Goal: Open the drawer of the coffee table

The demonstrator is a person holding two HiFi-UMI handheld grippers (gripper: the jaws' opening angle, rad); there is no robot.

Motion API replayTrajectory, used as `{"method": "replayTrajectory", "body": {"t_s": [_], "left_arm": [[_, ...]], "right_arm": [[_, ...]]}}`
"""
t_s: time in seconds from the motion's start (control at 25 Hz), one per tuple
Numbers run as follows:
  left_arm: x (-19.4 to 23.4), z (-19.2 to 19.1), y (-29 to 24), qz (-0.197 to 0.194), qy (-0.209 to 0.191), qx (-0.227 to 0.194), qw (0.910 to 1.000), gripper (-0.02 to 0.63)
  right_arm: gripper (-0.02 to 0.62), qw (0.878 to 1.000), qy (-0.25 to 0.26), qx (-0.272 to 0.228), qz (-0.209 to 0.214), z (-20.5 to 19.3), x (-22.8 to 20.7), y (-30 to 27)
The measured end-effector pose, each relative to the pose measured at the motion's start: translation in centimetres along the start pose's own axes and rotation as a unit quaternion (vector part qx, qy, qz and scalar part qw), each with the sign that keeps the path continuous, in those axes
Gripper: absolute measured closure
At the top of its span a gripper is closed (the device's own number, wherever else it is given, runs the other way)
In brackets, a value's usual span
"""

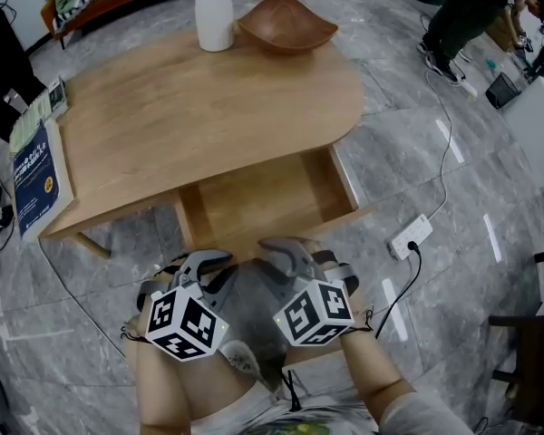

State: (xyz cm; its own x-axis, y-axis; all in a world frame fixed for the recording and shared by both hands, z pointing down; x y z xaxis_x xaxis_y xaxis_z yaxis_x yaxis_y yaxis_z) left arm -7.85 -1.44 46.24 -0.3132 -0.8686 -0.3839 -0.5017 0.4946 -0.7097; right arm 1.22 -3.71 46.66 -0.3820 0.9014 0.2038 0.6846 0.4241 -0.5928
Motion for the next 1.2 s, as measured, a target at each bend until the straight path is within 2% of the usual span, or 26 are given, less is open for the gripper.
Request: {"method": "replayTrajectory", "body": {"t_s": [0.28,0.56,0.92,1.2], "left_arm": [[-0.5,-0.1,0.2,-0.008,0.002,-0.008,0.9999,0.535],[-1.2,-0.3,0.2,-0.032,0.011,-0.016,0.9993,0.535],[-1.5,-0.2,0.3,-0.027,0.013,-0.023,0.9993,0.535],[-2.3,0.0,0.3,-0.04,0.012,-0.021,0.9989,0.537]], "right_arm": [[0.465,1.0,-0.005,0.003,-0.002,-0.2,0.5,0.2],[0.465,1.0,-0.006,0.01,-0.004,-0.7,1.4,0.5],[0.465,1.0,-0.009,0.015,0.0,-0.8,1.4,0.7],[0.465,0.999,-0.013,0.028,0.011,-1.2,1.8,1.1]]}}
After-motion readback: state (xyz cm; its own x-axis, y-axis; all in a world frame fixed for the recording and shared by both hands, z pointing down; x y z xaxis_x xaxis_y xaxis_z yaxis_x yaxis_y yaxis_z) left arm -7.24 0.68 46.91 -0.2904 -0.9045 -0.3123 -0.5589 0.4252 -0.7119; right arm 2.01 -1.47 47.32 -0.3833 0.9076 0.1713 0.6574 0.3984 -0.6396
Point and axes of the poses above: the fingertips, and each gripper's own axes: y backward along the fingers, x to its left, z out of its top, the point moved 6 cm from there along y, backward along the fingers, and after that the axes turned 13 degrees about -y, right-handed, at the moved point
